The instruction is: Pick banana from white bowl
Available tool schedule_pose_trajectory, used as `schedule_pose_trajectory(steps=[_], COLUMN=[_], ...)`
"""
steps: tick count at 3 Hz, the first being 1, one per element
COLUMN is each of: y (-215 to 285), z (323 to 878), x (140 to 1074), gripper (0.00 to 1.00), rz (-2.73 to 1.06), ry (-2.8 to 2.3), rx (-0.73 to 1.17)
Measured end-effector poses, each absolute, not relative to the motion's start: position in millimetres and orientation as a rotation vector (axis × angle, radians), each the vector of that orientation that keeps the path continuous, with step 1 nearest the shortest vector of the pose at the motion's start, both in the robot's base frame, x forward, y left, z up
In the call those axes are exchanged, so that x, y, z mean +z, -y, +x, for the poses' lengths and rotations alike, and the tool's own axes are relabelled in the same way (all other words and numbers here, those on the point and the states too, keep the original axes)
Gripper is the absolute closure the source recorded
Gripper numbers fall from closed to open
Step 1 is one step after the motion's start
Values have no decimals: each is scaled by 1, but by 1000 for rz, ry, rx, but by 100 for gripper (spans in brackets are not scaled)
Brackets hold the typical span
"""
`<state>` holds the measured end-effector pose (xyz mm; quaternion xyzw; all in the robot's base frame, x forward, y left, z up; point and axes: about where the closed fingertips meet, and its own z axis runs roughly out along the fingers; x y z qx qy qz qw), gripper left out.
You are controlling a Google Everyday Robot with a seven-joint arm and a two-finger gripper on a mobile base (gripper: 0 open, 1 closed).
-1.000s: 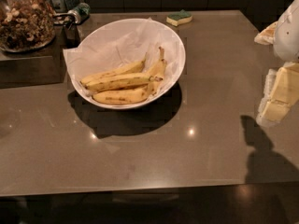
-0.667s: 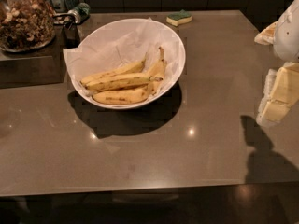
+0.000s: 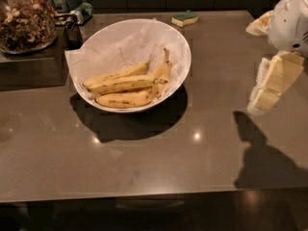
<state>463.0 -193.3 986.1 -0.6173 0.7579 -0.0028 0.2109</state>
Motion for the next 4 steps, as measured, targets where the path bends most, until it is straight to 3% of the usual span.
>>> schedule_pose_trajectory(steps=[2, 4], y=[135, 115], z=[508, 507], x=[997, 992], gripper=[0, 0], rz=[-1724, -1740], ry=[-1857, -1805], rx=[295, 353])
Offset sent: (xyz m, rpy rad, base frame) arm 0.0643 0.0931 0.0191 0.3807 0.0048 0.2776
